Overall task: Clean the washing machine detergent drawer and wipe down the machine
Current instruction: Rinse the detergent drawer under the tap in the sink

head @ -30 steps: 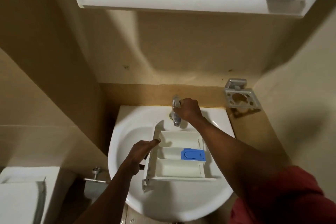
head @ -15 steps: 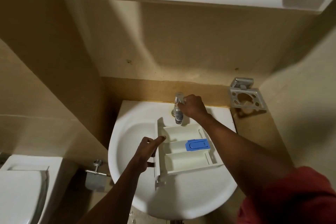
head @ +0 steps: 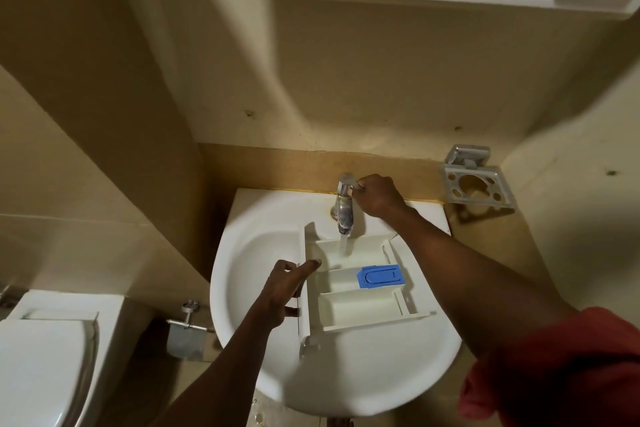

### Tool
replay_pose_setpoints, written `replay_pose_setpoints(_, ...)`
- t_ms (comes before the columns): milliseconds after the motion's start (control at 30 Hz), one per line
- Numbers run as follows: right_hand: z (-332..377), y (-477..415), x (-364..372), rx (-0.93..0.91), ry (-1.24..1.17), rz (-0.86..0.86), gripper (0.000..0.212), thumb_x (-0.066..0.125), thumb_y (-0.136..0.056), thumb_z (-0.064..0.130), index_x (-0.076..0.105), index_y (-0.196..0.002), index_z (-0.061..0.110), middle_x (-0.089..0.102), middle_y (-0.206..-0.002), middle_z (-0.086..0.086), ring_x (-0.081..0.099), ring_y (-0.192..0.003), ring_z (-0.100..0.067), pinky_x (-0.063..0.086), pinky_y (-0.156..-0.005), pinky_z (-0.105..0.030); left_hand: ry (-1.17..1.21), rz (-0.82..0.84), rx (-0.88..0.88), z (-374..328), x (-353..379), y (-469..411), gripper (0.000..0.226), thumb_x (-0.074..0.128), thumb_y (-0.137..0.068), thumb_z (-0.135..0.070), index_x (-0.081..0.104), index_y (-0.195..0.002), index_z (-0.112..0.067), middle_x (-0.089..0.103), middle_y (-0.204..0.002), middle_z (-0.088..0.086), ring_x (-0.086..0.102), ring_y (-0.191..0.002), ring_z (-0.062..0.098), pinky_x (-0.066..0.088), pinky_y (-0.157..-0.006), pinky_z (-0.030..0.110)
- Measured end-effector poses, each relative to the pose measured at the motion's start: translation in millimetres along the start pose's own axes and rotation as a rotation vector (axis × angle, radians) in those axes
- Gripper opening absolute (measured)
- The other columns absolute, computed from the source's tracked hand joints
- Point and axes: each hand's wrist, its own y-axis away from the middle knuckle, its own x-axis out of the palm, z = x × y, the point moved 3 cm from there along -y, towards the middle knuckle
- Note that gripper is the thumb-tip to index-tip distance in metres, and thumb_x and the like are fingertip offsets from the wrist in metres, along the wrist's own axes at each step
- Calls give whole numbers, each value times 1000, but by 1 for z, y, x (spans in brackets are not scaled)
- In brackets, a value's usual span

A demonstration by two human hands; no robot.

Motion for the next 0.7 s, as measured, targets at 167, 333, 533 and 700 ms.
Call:
replay_pose_setpoints(167, -12, 19, 15, -21, -193, -66, 34, 67, -84, 29, 62, -114, 14, 65, -110, -4, 59, -103, -23, 37, -75, -23, 10, 6, -9, 2, 0, -1, 62, 76, -75, -51, 50, -113, -9, 56, -93, 10, 56, -86, 23, 56, -81, 46)
replay_pose_setpoints(333, -42, 55, 38, 50, -376, -395, 25, 51, -77, -2, 63, -93, 12, 64, -89, -2, 61, -92, -26, 51, -74, -32, 45, 30, 4, 1, 2, 1, 47, 70, -82, -29, 48, -117, -7, 58, -91, 9, 57, -79, 22, 56, -73, 41)
replay_pose_setpoints(533, -53, 50, 77, 162, 80, 199, 27, 50, -85, 13, 71, -103, 9, 69, -107, -12, 63, -102, -30, 52, -86, -34, 70, 33, -4, 5, 4, 1, 40, 68, -83, -27, 50, -113, -9, 58, -90, 8, 57, -80, 21, 56, -67, 37)
replay_pose_setpoints(700, -37, 54, 110, 103, 326, 410, 41, 49, -91, 27, 55, -127, 7, 59, -129, -13, 56, -118, -33, 45, -95, -36, 34, 64, 11, 7, 9, 0, 43, 68, -77, -26, 49, -114, -17, 56, -93, 10, 54, -81, 20, 55, -65, 35)
